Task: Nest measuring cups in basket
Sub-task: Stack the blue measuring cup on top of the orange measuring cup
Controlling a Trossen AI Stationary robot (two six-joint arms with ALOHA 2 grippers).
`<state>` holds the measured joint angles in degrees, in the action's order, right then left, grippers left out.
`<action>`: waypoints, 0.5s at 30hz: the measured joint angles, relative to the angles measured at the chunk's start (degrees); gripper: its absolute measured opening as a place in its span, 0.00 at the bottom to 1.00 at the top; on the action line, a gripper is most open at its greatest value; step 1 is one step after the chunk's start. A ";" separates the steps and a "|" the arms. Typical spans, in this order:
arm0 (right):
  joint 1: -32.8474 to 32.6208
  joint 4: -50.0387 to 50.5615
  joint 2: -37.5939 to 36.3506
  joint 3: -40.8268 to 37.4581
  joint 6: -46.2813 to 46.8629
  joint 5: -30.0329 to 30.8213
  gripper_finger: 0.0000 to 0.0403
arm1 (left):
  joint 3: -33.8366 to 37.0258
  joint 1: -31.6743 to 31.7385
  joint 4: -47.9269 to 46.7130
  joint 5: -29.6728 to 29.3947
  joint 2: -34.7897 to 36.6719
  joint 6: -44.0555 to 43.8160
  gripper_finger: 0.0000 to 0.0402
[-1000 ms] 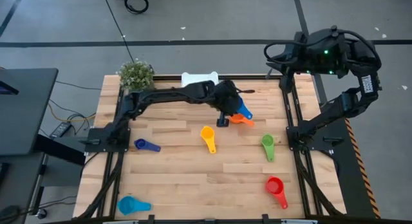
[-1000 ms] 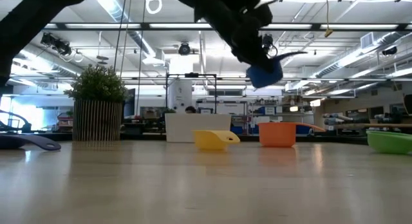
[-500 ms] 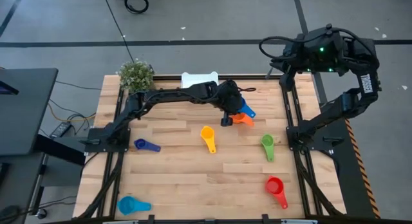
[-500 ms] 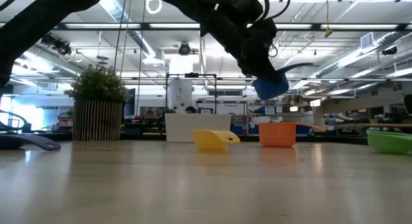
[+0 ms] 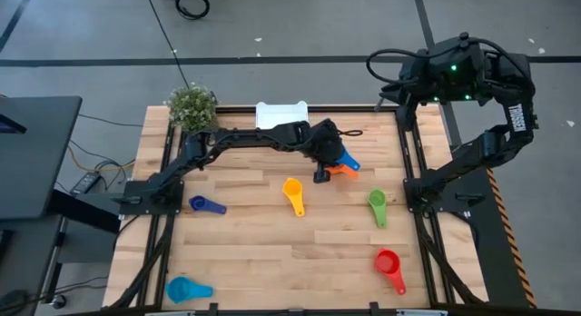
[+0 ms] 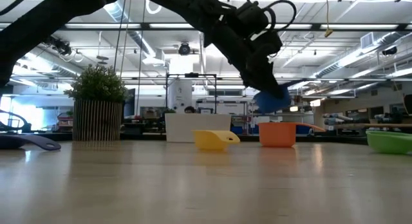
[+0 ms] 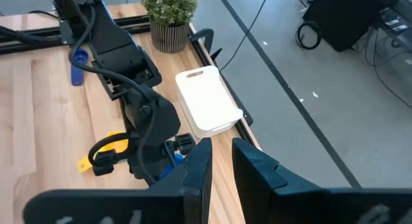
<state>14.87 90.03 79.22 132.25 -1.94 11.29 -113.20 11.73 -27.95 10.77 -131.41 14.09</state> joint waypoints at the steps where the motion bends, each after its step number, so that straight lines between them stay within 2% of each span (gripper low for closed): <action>1: 0.00 0.01 0.00 0.00 -0.20 -0.04 0.17 | 0.07 0.00 -0.54 -0.04 0.00 0.00 0.03; 13: 0.00 -0.01 0.00 0.02 -0.78 -0.55 0.17 | -0.09 -0.07 0.62 0.01 -3.80 0.01 0.03; 15: 0.00 -0.01 0.00 0.02 -0.78 -0.63 0.17 | 0.15 -0.09 -2.05 0.13 -4.14 -0.19 0.03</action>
<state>14.87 90.02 79.22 132.27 -2.72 10.66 -113.06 11.64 -30.00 10.90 -135.55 13.90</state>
